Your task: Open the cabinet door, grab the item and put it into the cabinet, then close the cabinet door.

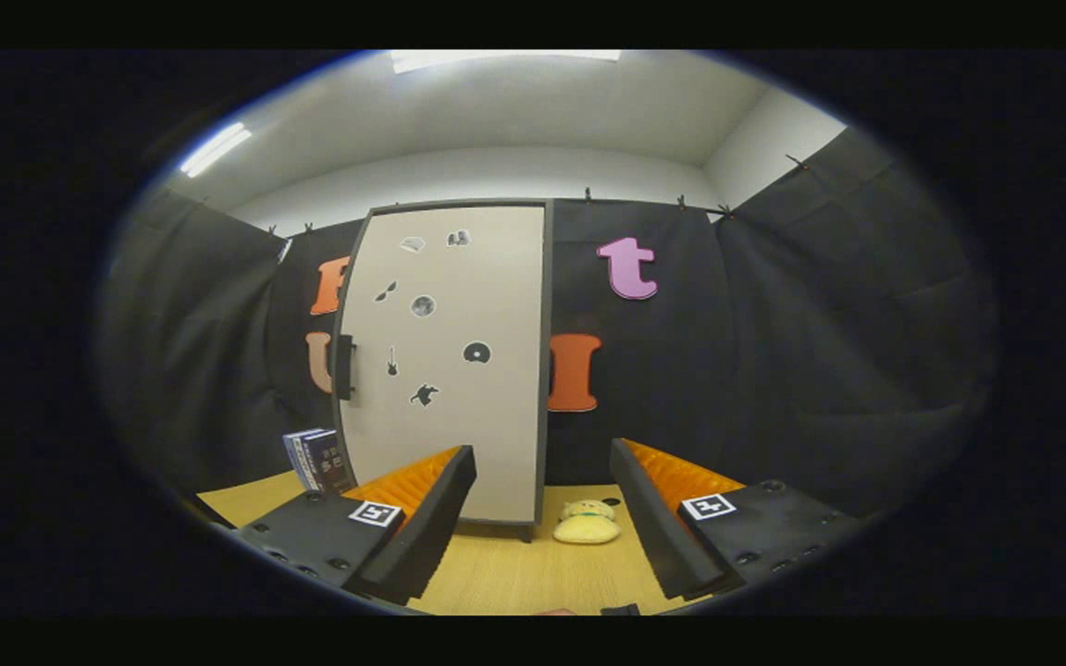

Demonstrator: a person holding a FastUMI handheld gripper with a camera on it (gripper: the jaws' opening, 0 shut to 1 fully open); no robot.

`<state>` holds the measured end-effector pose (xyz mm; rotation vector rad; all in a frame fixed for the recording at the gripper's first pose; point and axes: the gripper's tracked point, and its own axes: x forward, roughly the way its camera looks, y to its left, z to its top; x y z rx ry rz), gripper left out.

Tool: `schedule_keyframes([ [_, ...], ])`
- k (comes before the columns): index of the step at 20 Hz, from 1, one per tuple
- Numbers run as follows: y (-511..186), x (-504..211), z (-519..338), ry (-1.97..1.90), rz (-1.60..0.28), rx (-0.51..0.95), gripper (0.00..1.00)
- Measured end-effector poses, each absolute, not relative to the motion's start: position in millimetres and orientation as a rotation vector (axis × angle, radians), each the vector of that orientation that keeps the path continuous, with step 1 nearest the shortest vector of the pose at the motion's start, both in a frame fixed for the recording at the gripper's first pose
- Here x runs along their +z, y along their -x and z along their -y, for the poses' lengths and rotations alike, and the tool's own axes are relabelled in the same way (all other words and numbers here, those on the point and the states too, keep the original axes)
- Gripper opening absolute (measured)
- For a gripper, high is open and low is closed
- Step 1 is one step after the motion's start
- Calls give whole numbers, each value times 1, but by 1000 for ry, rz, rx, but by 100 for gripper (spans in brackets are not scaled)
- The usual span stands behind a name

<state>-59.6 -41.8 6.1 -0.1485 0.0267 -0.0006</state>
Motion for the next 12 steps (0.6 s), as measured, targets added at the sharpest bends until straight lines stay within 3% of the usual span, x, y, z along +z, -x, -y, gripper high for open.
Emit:
schedule_keyframes([
  [12,55,0,34,137,-25,24,94],
])
